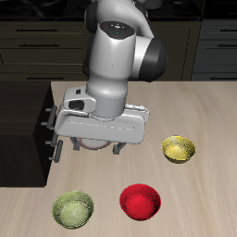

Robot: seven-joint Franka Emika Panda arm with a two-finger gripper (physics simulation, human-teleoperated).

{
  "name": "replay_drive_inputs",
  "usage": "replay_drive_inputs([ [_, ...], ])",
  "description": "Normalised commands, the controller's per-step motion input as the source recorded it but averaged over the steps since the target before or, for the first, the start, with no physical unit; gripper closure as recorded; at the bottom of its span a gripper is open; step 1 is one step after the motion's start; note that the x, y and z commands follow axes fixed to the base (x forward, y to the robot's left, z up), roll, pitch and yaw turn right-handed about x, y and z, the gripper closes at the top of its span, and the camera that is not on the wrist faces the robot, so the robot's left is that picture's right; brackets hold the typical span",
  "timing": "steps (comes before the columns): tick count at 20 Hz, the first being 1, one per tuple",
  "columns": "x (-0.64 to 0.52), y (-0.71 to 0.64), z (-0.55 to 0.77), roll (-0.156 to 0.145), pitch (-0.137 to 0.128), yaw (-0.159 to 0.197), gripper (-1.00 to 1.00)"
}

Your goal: Place the green bowl on top of the wooden cabinet

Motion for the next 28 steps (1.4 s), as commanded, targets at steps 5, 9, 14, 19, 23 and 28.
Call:
replay_drive_inputs([
  [5,0.03,0.02,-0.24,-0.005,0.028,0.001,-1.0],
  [9,0.0,0.06,-0.28,0.013,0.035,-0.012,-1.0],
  [14,0.0,-0.02,-0.37,0.012,0.017,0.013,-1.0],
  [19,0.05,-0.09,-0.26,-0.013,0.009,0.034,-1.0],
  [23,0.02,-0.1,-0.09,-0.008,-0.018,0.073,-1.0],
  [28,0.06,-0.16,-0.01,-0.029,-0.016,0.057,-1.0],
])
